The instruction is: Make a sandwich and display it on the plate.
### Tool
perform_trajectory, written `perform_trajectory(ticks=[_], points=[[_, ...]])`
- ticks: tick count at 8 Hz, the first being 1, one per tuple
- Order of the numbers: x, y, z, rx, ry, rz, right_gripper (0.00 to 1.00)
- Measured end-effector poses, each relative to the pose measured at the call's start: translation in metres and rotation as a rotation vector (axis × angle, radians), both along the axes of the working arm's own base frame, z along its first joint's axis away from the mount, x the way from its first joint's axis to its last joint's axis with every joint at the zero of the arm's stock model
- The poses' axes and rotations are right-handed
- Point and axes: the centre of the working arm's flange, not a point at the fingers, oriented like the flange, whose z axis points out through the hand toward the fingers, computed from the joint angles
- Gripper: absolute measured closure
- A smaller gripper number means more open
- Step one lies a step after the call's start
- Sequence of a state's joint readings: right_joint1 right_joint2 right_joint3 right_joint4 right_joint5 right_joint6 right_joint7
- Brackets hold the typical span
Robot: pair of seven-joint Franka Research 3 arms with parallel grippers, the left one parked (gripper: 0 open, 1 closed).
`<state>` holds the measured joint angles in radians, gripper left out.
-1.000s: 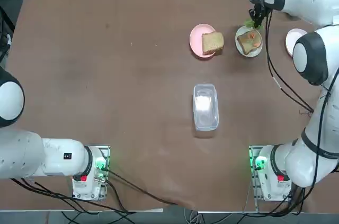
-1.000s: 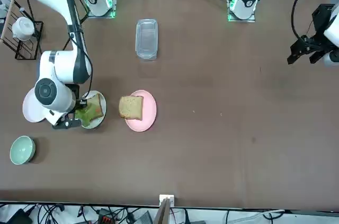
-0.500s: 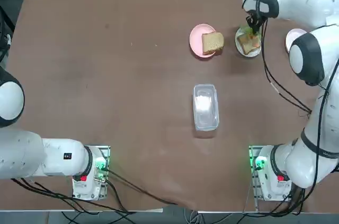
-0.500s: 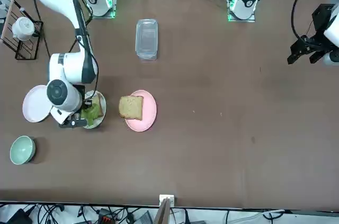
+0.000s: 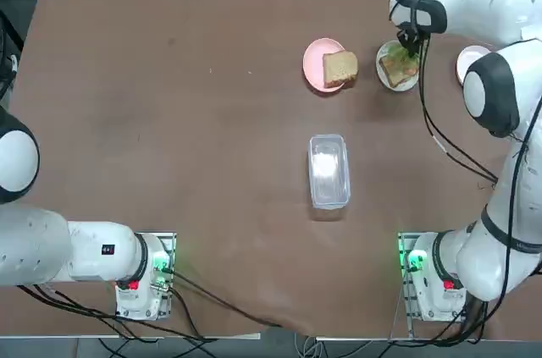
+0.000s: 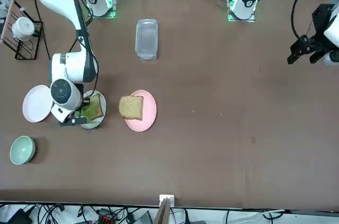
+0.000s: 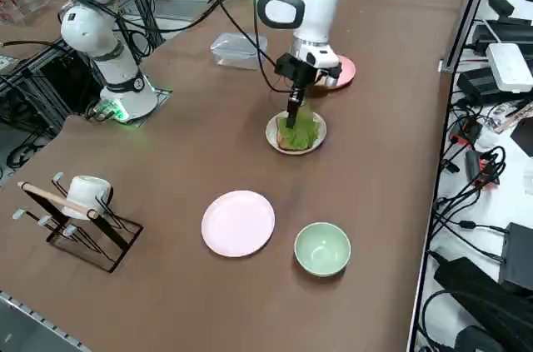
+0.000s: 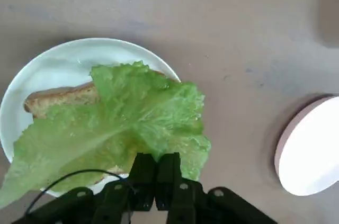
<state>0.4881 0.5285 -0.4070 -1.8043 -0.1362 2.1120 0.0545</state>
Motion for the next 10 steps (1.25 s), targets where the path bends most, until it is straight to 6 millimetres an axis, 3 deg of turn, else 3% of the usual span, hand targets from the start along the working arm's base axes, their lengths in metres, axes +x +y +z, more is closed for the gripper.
perform_trajectory(ticks=[4, 5, 8, 9, 10], points=[[-0.006, 0.005, -0.007, -0.007, 0.012, -0.009, 0.94], [-0.007, 0.005, -0.008, -0.007, 0.013, -0.009, 0.82], [-0.007, 0.006, -0.006, -0.008, 0.013, -0.006, 0.26], [-0.006, 0.006, 0.001, -0.007, 0.012, -0.008, 0.08], [-0.002, 0.008, 0.019, -0.003, 0.007, -0.009, 0.0]])
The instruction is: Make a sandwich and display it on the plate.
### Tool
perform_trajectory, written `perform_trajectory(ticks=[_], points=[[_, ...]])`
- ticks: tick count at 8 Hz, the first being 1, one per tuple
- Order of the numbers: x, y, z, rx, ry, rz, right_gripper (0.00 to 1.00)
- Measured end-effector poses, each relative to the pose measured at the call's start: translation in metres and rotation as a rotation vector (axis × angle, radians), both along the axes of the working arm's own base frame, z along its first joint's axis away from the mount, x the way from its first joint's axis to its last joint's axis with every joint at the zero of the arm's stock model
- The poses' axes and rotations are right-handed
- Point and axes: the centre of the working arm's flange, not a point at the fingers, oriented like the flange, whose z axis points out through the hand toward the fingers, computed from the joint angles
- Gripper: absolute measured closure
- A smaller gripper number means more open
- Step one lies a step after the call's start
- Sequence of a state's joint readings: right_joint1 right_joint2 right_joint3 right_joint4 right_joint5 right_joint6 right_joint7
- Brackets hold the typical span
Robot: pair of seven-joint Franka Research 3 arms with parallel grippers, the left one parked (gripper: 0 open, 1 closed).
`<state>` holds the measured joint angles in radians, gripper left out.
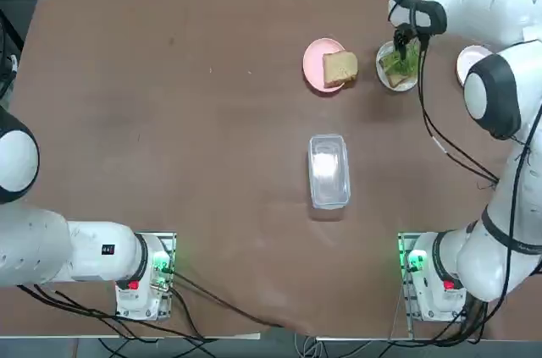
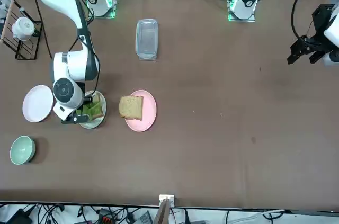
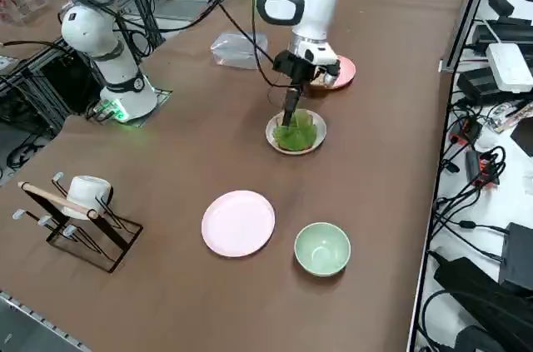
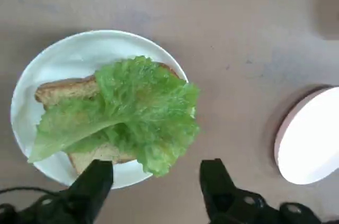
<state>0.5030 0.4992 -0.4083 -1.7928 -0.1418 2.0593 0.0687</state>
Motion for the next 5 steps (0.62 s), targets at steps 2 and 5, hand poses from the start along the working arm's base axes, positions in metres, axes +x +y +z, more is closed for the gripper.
perform_trajectory(ticks=[2, 5], points=[[0.011, 0.005, 0.056, 0.017, -0.023, -0.006, 0.0], [0.024, 0.023, 0.112, 0.216, -0.064, -0.113, 0.0]])
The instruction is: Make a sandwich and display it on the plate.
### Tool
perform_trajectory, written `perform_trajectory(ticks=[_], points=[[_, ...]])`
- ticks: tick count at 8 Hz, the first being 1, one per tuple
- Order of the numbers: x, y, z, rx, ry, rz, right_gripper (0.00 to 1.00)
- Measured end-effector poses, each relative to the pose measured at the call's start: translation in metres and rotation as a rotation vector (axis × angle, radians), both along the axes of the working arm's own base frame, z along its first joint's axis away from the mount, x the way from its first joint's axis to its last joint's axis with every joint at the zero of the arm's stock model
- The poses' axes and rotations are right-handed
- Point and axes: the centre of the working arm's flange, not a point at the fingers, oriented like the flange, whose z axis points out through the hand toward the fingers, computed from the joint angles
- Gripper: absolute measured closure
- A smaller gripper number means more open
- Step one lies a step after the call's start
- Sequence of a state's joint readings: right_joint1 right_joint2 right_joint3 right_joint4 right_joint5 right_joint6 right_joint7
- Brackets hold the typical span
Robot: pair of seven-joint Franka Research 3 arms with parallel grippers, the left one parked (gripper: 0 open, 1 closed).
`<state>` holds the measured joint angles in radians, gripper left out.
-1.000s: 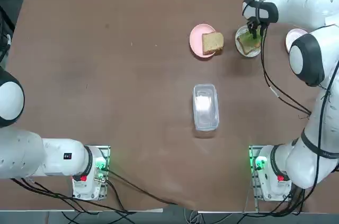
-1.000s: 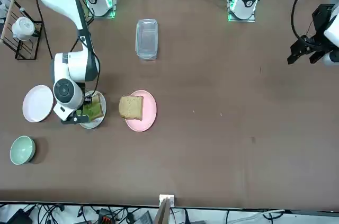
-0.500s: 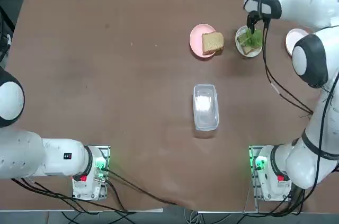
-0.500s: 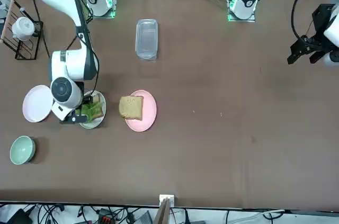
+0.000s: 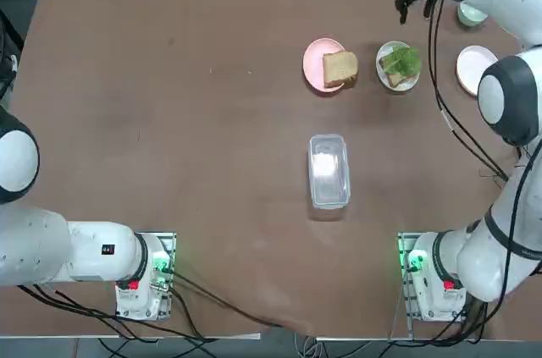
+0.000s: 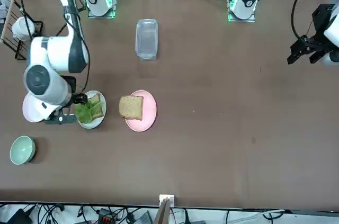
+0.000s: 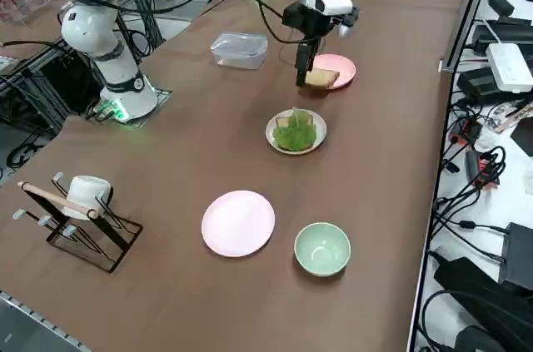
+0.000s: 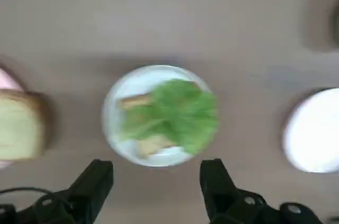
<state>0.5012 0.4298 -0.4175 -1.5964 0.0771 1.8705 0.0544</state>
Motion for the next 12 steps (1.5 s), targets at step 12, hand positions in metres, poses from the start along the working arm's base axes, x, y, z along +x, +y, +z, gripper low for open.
perform_trajectory(ticks=[12], points=[[-0.022, 0.032, -0.089, 0.484, 0.004, -0.315, 0.0]])
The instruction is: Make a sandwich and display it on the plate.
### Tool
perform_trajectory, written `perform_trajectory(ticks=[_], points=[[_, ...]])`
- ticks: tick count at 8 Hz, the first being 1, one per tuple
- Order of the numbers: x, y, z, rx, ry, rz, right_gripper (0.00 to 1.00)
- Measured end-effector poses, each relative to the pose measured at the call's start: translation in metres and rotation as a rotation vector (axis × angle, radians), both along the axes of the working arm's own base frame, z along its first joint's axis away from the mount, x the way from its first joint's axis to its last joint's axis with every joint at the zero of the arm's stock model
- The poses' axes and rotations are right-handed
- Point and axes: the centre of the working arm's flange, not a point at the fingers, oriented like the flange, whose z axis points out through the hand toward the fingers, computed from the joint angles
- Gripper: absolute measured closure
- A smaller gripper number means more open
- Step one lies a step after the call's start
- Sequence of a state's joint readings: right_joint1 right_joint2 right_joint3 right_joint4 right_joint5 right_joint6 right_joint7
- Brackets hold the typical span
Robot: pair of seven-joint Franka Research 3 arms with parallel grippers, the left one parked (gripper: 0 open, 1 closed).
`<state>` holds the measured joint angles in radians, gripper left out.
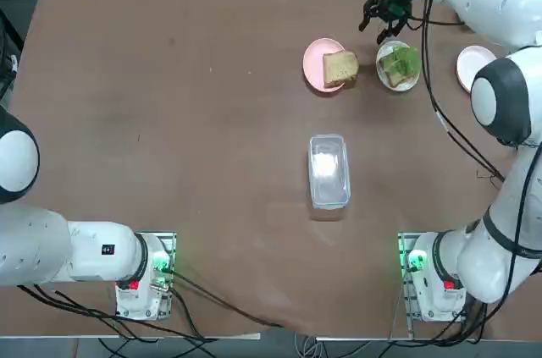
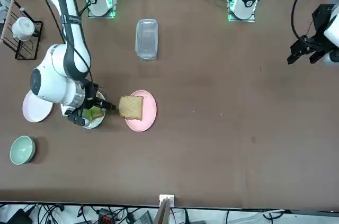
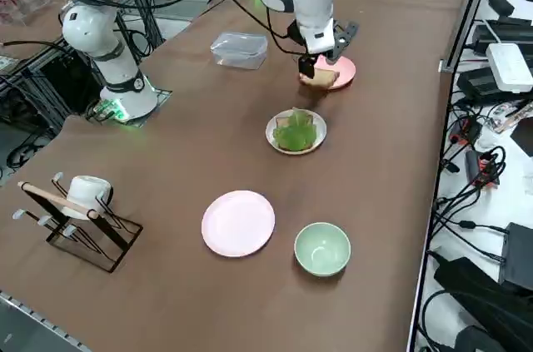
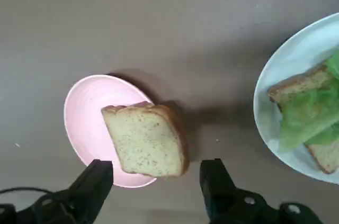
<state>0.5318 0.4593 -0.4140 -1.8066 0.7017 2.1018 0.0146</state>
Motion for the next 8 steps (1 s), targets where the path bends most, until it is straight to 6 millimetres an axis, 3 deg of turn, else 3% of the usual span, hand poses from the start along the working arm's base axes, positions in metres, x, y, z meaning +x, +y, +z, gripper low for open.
perform_trajectory(ticks=[2, 6, 8], points=[[-0.005, -0.002, -0.021, 0.032, 0.004, -0.02, 0.0], [-0.011, 0.024, -0.063, 0.016, 0.019, -0.022, 0.0], [-0.013, 0.029, -0.074, 0.003, 0.025, -0.016, 0.0]])
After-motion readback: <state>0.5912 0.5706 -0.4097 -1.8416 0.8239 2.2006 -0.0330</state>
